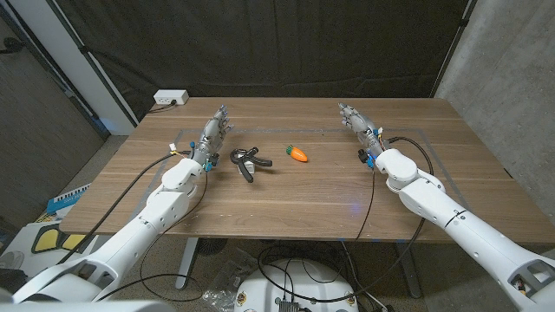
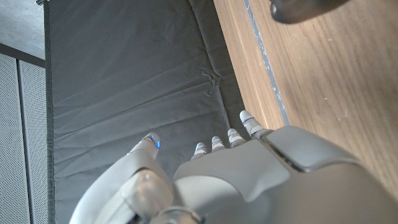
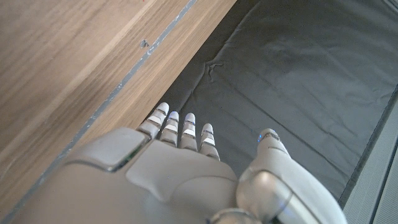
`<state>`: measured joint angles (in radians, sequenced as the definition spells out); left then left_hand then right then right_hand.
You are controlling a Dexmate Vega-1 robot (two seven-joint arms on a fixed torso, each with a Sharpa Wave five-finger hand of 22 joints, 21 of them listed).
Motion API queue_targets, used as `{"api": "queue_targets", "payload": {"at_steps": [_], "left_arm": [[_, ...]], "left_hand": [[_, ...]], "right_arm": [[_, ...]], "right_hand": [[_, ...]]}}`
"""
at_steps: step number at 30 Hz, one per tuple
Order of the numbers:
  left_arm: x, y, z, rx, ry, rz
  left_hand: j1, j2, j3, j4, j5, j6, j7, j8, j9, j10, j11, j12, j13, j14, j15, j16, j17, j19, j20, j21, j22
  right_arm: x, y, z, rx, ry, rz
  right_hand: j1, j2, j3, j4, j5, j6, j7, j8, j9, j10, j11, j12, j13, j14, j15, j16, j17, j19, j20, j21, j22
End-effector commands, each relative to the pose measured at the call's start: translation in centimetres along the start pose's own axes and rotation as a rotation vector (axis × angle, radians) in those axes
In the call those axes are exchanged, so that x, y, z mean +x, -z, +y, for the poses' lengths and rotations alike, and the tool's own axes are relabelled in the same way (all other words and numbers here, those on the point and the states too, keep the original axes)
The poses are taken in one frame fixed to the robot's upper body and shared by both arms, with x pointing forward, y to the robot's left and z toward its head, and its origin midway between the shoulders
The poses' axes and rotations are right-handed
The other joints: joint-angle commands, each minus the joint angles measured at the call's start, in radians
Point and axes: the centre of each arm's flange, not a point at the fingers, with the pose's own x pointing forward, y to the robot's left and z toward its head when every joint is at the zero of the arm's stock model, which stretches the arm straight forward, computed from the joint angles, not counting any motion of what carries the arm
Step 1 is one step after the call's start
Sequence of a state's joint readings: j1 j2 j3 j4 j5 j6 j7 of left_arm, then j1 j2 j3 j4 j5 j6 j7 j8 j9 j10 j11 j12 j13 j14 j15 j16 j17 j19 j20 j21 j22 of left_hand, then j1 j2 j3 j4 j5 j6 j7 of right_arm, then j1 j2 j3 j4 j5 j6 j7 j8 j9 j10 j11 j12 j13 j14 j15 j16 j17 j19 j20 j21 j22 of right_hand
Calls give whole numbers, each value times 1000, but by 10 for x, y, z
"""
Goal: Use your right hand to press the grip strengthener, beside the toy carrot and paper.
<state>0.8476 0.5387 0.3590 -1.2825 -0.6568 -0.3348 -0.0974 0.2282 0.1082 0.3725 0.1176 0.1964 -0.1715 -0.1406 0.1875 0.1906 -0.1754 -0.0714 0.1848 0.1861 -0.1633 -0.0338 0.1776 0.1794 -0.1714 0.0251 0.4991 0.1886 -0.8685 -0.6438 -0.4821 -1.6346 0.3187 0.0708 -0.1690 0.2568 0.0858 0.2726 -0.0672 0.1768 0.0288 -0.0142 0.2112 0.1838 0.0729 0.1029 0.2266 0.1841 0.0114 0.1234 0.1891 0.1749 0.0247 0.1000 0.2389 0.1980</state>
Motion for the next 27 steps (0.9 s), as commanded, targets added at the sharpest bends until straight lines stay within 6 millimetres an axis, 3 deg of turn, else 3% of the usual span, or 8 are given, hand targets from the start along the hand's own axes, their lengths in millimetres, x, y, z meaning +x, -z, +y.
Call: {"api": "queue_targets", "payload": {"at_steps": [1, 8, 10, 27], "left_arm": [[-6, 0, 4, -2, 18, -2], [-9, -2, 8, 1, 24, -10], [-10, -3, 9, -1, 24, -12], [-19, -3, 16, -12, 27, -20]], "left_hand": [[-5, -4, -1, 7, 4, -87, 1, -3, 0, -21, 5, 2, 1, -31, -6, 3, 3, -33, 15, -3, 6], [-7, -5, -2, 8, 4, -88, 2, -1, 0, -22, 6, 3, 2, -33, -6, 4, 3, -33, 18, -3, 6], [-8, -5, -3, 8, 4, -90, 0, -1, 0, -23, 6, 3, 2, -35, -6, 4, 3, -33, 19, -3, 6], [-11, -7, -5, 10, 5, -92, 0, 1, 0, -25, 8, 5, 2, -39, -8, 4, 3, -34, 21, -5, 7]], "right_arm": [[-2, -31, 18, -160, -41, -11], [-8, -53, 33, -276, -41, 3], [-9, -57, 36, -290, -47, 3], [-23, -100, 84, -579, -71, 26]], "right_hand": [[-6, -14, -9, 1, -4, 0, 6, -1, 2, 6, 3, 7, 2, 5, 3, 3, 2, 0, 2, 5, 2], [-9, -19, -13, 0, -3, -8, 9, -6, 2, 5, 0, 5, 2, 8, 2, 3, 2, 4, -1, 6, 3], [-4, -9, -7, -2, -1, -8, 5, -8, 3, 0, -7, 2, 2, 11, -9, 2, 2, 8, -14, 7, 3], [39, 20, 16, -24, 6, 0, 1, -6, 4, 10, -30, 2, 2, 23, -34, 1, 0, 31, -42, 12, 3]]}}
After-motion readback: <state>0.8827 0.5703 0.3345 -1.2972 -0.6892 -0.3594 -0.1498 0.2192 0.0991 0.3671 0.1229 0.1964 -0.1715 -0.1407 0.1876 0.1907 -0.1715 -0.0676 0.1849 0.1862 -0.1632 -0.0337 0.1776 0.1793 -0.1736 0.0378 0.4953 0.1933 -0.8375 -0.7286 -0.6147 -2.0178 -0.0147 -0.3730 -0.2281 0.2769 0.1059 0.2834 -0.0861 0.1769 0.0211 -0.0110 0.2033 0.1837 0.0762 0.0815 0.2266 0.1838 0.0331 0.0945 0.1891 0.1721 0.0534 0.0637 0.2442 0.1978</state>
